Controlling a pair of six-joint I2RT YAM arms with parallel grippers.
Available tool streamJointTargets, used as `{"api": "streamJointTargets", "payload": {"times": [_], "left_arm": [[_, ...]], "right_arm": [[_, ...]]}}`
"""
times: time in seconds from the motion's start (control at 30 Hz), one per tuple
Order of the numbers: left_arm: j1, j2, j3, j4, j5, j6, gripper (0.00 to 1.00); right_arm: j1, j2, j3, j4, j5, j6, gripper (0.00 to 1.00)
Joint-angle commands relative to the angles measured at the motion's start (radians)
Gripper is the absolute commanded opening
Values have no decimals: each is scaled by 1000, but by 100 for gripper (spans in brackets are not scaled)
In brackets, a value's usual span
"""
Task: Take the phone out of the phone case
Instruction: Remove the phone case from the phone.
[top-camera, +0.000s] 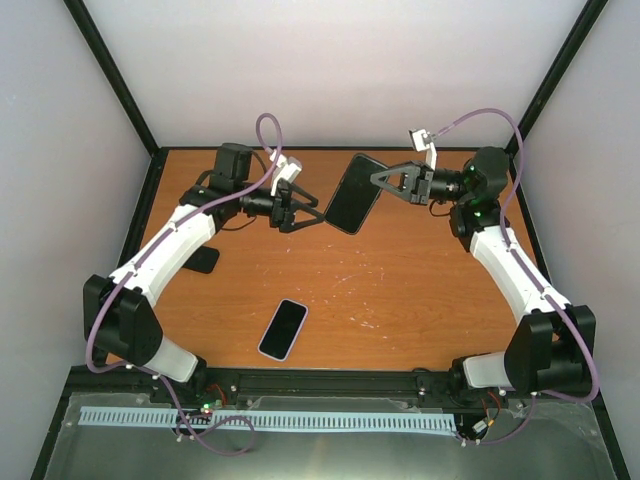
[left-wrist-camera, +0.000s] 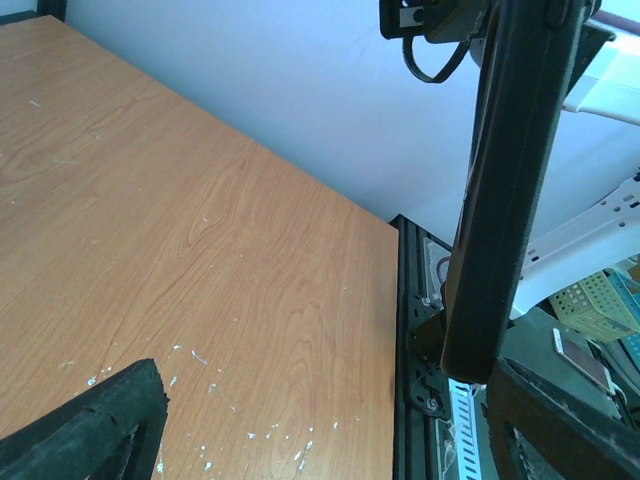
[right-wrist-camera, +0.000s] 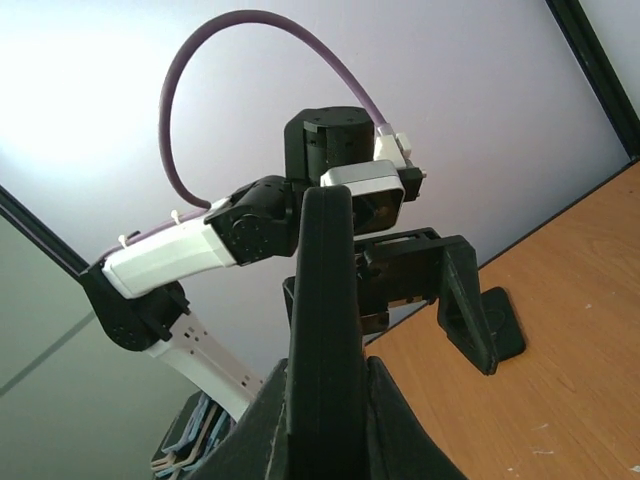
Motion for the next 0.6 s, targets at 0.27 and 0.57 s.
{"api": "streamJointTargets", "payload": {"times": [0.27,0.57], "left_arm": [[22,77,-2,8,-274,-32,89],[33,-102,-63,2,11,72,100]], "right_arm": [[55,-42,-6,433,-39,398,3],[44,-25,20,170,-7,199,3]]}}
